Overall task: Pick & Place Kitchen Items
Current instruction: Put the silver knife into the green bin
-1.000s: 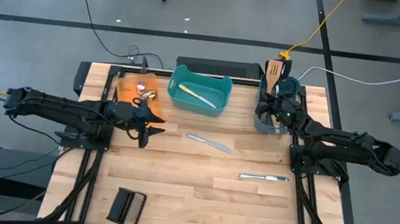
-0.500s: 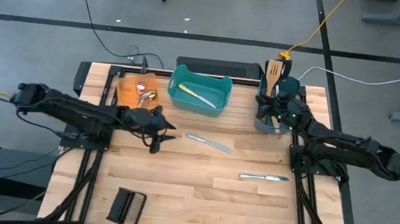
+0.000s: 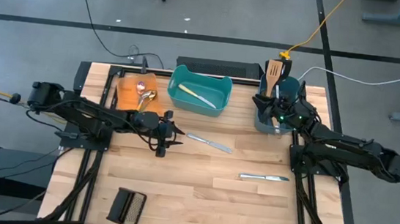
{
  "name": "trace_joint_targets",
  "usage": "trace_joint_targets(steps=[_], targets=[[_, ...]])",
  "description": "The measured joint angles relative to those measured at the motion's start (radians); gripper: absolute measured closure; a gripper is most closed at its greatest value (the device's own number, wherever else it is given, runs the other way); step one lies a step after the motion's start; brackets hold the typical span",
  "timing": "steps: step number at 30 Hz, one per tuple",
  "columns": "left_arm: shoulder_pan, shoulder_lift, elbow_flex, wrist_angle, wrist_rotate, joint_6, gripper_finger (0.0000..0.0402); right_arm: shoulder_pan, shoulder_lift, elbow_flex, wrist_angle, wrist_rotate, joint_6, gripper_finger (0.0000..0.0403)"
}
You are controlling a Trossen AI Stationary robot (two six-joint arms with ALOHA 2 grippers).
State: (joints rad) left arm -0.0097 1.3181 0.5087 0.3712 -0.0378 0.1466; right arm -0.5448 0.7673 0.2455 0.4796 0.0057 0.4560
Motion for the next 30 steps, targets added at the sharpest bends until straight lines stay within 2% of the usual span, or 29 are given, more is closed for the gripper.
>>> trace_joint_targets(steps=[6, 13, 17, 30], targets=[[0.025, 0.096, 0.0, 0.118, 0.023, 0.031, 0.022, 0.048, 0.0, 0.0, 0.064, -0.007, 0.003, 0.0262], [0.106, 0.208, 0.004, 0.25, 0.135, 0.026, 0.022, 0.092, 0.0, 0.0, 0.099, -0.003, -0.003, 0.0262], [0.132, 0.26, 0.034, 0.263, 0.173, 0.027, 0.022, 0.11, 0.0, 0.0, 0.115, 0.012, -0.01, 0.0262], [0.138, 0.446, 0.141, 0.262, 0.176, 0.093, 0.022, 0.145, 0.0, 0.0, 0.127, 0.031, -0.031, 0.0262]])
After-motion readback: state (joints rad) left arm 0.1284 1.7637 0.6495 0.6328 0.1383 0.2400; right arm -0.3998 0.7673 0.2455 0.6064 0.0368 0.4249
